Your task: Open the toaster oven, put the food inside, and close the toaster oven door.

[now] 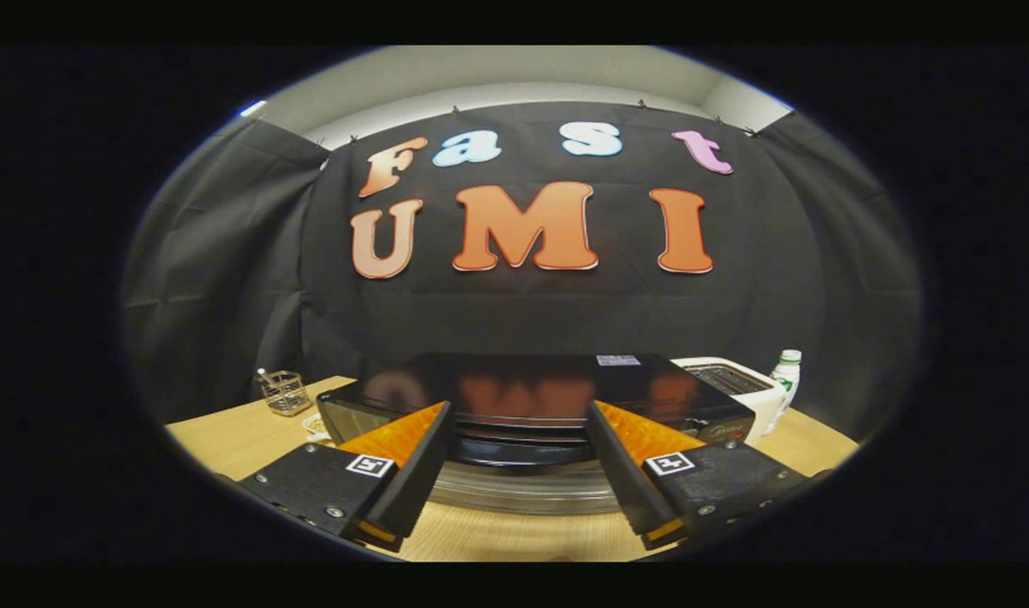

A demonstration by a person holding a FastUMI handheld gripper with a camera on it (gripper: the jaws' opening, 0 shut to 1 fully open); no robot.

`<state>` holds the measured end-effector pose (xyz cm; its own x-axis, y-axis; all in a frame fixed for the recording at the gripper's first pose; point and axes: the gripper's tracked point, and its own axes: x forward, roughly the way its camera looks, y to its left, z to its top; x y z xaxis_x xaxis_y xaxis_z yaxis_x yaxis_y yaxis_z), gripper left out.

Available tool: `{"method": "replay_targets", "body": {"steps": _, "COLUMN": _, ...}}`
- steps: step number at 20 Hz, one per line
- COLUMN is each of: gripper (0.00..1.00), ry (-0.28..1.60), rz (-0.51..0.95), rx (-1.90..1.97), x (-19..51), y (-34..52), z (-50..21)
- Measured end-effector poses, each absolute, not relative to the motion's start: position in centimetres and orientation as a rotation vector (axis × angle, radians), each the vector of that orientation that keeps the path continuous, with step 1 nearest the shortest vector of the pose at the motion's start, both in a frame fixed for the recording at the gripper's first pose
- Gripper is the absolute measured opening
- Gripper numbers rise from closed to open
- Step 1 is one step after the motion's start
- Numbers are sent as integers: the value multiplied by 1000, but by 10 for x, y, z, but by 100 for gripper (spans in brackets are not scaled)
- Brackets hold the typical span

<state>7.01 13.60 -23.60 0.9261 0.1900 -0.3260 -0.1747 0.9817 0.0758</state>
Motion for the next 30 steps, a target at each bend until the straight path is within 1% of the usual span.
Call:
{"method": "replay_targets", "body": {"steps": 1, "gripper": 89, "ry": 321, "rz": 205, "rx": 44, "x": 67, "y": 137, "z": -233}}
{"method": "replay_targets", "body": {"steps": 5, "gripper": 87, "ry": 387, "rz": 292, "rx": 25, "x": 28, "y": 141, "z": -239}}
{"method": "replay_targets", "body": {"steps": 8, "gripper": 88, "ry": 489, "rz": 373, "rx": 10, "x": -6, "y": 143, "z": -251}}
{"method": "replay_targets", "body": {"steps": 12, "gripper": 88, "ry": 576, "rz": 443, "rx": 7, "x": -42, "y": 143, "z": -272}}
{"method": "replay_targets", "body": {"steps": 17, "gripper": 88, "ry": 790, "rz": 503, "rx": 48, "x": -78, "y": 142, "z": -319}}
{"method": "replay_targets", "body": {"steps": 19, "gripper": 88, "ry": 845, "rz": 496, "rx": 69, "x": -87, "y": 139, "z": -331}}
{"method": "replay_targets", "body": {"steps": 30, "gripper": 84, "ry": 803, "rz": 463, "rx": 43, "x": -85, "y": 129, "z": -333}}
